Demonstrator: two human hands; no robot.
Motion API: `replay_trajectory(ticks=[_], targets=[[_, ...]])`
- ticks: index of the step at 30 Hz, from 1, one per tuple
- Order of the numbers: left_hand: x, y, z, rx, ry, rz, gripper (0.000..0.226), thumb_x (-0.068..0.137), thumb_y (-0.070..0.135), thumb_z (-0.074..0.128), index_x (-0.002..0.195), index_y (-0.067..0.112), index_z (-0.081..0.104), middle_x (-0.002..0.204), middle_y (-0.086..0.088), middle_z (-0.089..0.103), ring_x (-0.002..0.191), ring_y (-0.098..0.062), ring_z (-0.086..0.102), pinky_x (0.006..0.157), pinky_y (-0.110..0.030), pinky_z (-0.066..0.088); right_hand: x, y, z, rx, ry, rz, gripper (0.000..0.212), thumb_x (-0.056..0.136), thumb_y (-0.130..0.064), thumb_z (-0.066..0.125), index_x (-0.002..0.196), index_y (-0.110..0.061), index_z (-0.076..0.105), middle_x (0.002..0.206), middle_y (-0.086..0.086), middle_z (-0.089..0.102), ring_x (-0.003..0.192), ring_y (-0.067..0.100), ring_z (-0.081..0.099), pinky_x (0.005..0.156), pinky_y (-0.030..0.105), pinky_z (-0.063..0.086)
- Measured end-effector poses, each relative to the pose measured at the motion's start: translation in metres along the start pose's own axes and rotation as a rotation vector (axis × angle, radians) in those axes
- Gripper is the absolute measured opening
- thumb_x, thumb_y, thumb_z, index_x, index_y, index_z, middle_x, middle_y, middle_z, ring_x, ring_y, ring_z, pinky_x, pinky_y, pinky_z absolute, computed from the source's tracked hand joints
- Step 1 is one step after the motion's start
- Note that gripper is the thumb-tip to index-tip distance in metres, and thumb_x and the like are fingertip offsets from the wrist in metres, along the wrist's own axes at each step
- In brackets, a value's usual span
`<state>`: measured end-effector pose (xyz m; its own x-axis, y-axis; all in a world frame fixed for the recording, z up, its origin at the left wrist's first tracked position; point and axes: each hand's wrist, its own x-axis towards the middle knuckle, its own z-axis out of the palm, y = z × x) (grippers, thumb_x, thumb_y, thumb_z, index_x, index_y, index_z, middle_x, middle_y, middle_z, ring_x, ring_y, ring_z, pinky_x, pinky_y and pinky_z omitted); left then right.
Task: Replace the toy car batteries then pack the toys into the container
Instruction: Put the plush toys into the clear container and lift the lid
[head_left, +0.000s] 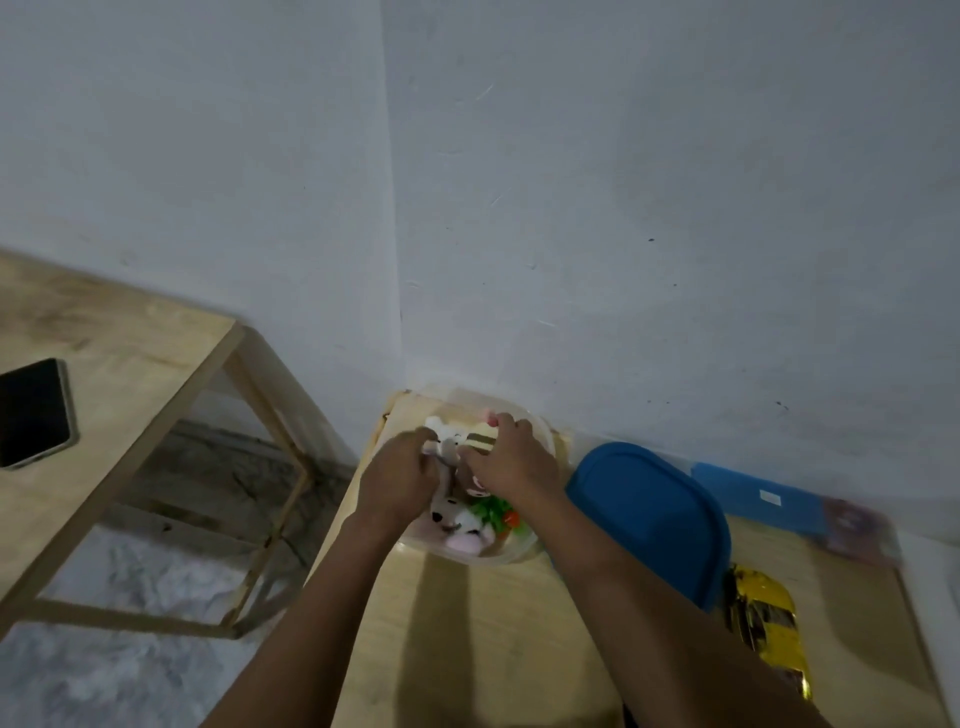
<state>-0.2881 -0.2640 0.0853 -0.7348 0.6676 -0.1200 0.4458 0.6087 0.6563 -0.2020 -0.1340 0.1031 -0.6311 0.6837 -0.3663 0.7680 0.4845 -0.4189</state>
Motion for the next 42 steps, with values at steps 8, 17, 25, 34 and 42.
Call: replay_trajectory(ticks=[8,17,25,34,42], targets=[[-0.007,-0.030,0.014,-0.231,0.218,-0.238,0.043,0.098,0.009,0.041,0.141,0.005,0.046,0.133,-0.020,0.056,0.122,-0.037,0.054,0.098,-0.041,0.045,-0.014,0.021,-0.003,-0.024,0.071,-0.116,0.056,0.096,-0.061,0.030,0.141,-0.029,0.041,0.142,0.003,0.044,0.128,0.025,0.042,0.101,0.045,0.040],[-0.019,-0.026,0.015,-0.310,0.288,-0.355,0.040,0.097,-0.002,0.037,0.135,-0.002,0.052,0.129,-0.026,0.059,0.116,-0.040,0.056,0.097,-0.043,0.046,-0.088,0.117,-0.019,0.218,0.284,0.183,0.040,0.094,-0.045,0.052,0.129,-0.026,0.055,0.130,-0.003,0.053,0.106,0.014,0.058,0.084,0.032,0.049],[-0.019,-0.021,0.018,-0.310,0.293,-0.376,0.044,0.089,-0.010,0.039,0.132,-0.009,0.051,0.131,-0.033,0.054,0.122,-0.045,0.052,0.100,-0.043,0.042,-0.138,0.187,0.013,0.073,-0.058,0.581,0.099,0.070,-0.068,0.064,0.143,-0.014,0.025,0.141,0.013,0.034,0.124,0.031,0.044,0.093,0.039,0.047],[-0.020,-0.015,0.019,-0.284,0.280,-0.397,0.042,0.091,-0.009,0.040,0.131,-0.009,0.050,0.133,-0.032,0.053,0.123,-0.045,0.051,0.104,-0.045,0.041,-0.166,0.198,0.038,0.152,-0.160,0.550,0.080,0.074,-0.047,0.069,0.138,-0.016,0.032,0.134,0.011,0.037,0.111,0.026,0.053,0.084,0.033,0.049],[-0.017,-0.022,0.019,-0.230,0.249,-0.408,0.041,0.091,-0.007,0.040,0.132,-0.009,0.049,0.134,-0.034,0.051,0.124,-0.048,0.049,0.104,-0.049,0.042,-0.167,0.179,-0.010,0.188,-0.537,0.350,0.029,0.066,-0.041,0.062,0.082,-0.017,0.062,0.086,0.002,0.058,0.073,0.017,0.052,0.065,0.031,0.042]])
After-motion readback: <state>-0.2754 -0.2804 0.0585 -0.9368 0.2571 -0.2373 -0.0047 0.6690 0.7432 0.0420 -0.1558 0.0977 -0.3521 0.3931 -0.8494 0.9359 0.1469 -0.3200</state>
